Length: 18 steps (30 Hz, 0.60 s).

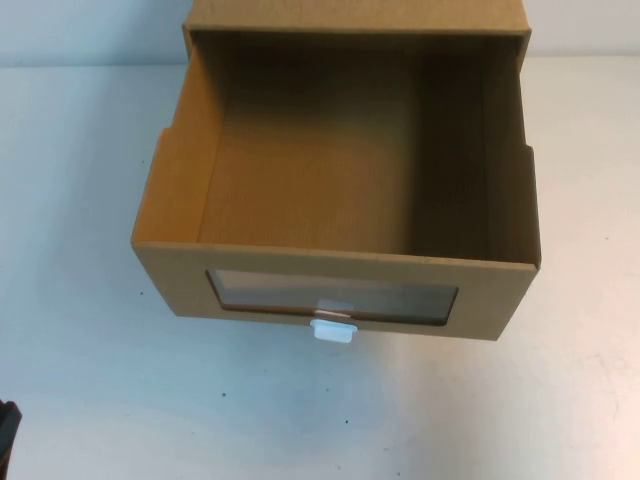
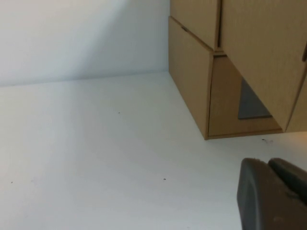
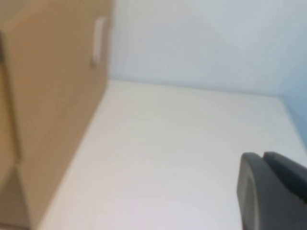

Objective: Open the shoe box
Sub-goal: 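Pull the top drawer of the cardboard box fully open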

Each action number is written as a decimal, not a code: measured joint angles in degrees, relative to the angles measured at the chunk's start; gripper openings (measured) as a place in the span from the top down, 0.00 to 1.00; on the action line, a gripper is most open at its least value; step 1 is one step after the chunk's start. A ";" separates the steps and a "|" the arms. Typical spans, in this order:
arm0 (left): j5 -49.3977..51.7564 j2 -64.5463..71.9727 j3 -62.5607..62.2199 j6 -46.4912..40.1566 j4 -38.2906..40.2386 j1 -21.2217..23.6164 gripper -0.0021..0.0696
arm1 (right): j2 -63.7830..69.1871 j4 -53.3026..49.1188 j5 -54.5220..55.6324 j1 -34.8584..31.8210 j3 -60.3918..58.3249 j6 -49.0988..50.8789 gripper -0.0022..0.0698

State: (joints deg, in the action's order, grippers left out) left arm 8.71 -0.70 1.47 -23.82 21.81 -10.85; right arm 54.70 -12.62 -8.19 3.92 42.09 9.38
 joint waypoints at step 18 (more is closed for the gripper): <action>0.00 0.00 0.00 0.00 0.00 0.00 0.98 | -52.49 4.15 11.79 -11.92 -43.47 0.00 0.99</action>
State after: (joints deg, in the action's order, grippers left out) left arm 8.71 -0.70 1.47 -23.82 21.81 -10.85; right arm 2.21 -8.47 3.60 -8.00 -1.37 9.38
